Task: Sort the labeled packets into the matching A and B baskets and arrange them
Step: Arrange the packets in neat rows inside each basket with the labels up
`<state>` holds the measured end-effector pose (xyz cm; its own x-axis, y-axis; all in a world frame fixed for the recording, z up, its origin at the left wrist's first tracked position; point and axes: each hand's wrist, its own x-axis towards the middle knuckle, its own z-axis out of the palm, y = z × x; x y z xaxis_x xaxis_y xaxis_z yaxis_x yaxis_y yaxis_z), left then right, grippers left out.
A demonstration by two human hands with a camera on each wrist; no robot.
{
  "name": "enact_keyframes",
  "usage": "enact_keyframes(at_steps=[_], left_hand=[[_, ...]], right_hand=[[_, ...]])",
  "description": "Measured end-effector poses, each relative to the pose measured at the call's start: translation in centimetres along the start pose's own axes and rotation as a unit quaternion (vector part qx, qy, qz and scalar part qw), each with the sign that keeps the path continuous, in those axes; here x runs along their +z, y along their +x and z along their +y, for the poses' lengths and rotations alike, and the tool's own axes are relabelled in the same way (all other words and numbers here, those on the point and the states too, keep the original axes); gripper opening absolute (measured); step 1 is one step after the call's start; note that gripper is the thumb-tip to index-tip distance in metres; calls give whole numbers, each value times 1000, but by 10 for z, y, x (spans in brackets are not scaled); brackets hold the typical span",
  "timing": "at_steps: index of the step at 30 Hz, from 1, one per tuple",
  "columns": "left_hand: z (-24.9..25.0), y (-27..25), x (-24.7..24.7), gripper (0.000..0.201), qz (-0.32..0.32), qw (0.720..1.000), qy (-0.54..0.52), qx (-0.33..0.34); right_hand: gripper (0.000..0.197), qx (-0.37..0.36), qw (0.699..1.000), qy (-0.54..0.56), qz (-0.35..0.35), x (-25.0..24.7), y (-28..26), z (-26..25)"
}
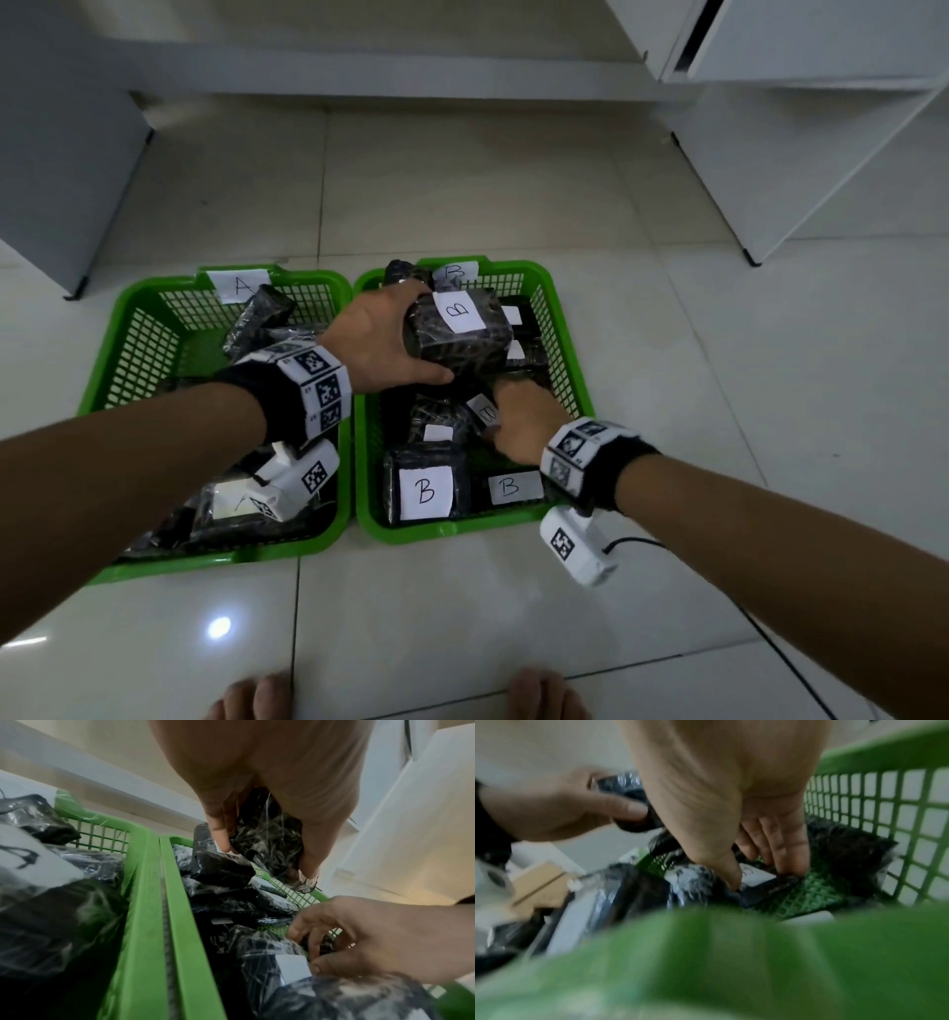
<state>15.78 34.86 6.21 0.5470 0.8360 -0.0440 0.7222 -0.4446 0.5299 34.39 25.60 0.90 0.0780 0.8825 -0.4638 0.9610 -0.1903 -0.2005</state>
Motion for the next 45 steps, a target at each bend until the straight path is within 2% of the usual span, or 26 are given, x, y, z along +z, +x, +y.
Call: enact_keyframes(at_steps=[2,4,5,7,8,11,13,16,19,24,29,33,35,37,40,45], left_hand=[[-1,-2,4,97,-2,1000,9,11],[-2,-4,7,98,-7,1000,17,12],[-2,-4,8,99,-10,1000,20,12],[-4,-6,10,99,-20,999,27,14],[-5,-6,11,99,-23,999,31,15],[-7,-7,13,101,-24,999,39,10],[-6,-7,14,100,-20,999,39,9],[-3,-8,18,96,-16,999,39,22],[0,-8,22,96,-19,999,31,24],[0,-9,26,94,-17,999,20,30],[0,-7,26,88,41,997,10,64],[5,-6,27,86,48,997,-22,52],[11,-4,28,87,53,997,-49,26],[16,-1,31,84,49,997,-57,9],[25,3,38,80,10,999,-48,4],[37,5,58,72,-66,997,9,30]], right_hand=[[59,10,999,-41,12,11,6,-6],[69,33,998,-51,11,12,8,-7],[66,37,999,-36,0,10,9,-6],[35,42,999,8,-18,-1,7,-2],[26,52,998,28,-20,-7,5,2],[32,90,995,49,19,-28,-4,12],[33,109,994,4,30,-34,-10,15],[10,110,993,-34,3,-26,-13,10],[22,111,993,-35,-4,-14,-11,6],[42,145,987,-44,55,-6,-5,7],[45,137,986,-61,67,3,-2,1],[42,124,991,28,47,-23,-11,8],[27,119,986,103,48,-52,-21,19],[21,129,975,173,57,-78,-32,30],[16,160,947,270,72,-101,-46,44],[19,174,927,311,115,-96,-52,55]])
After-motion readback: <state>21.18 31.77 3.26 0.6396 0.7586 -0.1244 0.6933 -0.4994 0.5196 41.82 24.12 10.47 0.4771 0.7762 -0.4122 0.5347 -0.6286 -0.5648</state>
